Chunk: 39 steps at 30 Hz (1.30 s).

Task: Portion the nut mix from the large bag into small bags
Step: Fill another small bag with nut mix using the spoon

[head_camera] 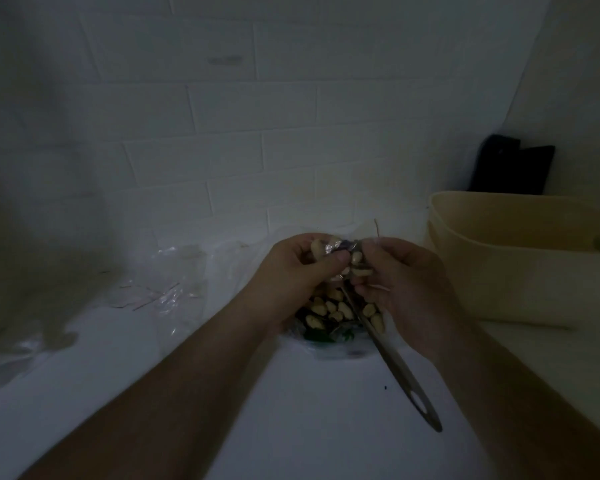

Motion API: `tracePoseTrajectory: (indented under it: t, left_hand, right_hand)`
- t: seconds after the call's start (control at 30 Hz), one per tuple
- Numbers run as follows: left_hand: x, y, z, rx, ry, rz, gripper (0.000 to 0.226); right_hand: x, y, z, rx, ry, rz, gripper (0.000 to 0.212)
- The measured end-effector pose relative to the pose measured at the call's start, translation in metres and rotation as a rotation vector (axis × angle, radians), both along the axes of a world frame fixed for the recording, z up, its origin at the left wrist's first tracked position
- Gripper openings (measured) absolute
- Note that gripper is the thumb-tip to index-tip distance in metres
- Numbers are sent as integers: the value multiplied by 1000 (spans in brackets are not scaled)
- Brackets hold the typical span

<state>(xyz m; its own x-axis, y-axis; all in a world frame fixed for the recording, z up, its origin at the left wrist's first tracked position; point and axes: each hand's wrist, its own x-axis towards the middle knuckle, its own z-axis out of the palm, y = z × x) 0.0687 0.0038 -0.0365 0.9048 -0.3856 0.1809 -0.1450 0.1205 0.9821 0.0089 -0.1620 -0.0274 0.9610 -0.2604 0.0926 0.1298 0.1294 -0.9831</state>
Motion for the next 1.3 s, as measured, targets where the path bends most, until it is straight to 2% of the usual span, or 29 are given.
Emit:
tracePoseTrajectory:
  t: [0.2, 0.4, 0.57, 0.67, 0.87, 0.93, 1.03, 1.17, 1.3]
  left_hand:
    - [-2, -2, 2, -26, 18, 27, 17]
    - [-5, -2, 4, -69, 39, -4, 21]
    - [-8, -3, 8, -100, 114, -9, 22]
    - [-8, -2, 9, -84, 108, 8, 18]
    - [-4, -2, 7, -164, 149, -61, 21]
    - [-5, -1, 5, -136, 117, -99, 17]
    - [-6, -1, 3, -34, 60, -101, 28]
    - [-4, -1, 2, -62, 94, -56, 31]
    - [-4, -1, -1, -42, 121, -124, 33]
  right_hand:
    - [0, 2, 3, 71, 39, 5, 21]
    - [-2, 2, -2, -83, -34, 47, 13]
    - [0, -1, -5, -83, -91, -13, 9]
    - [-1, -1, -5, -113, -100, 44, 2]
    - [-3, 2, -5, -107, -64, 140, 18]
    - [-1, 1, -4, -32, -55, 117, 18]
    - [3, -4, -4, 37, -77, 118, 21]
    - [3, -6, -4, 87, -115, 198, 29]
    - [3, -7, -2, 128, -119, 245, 44]
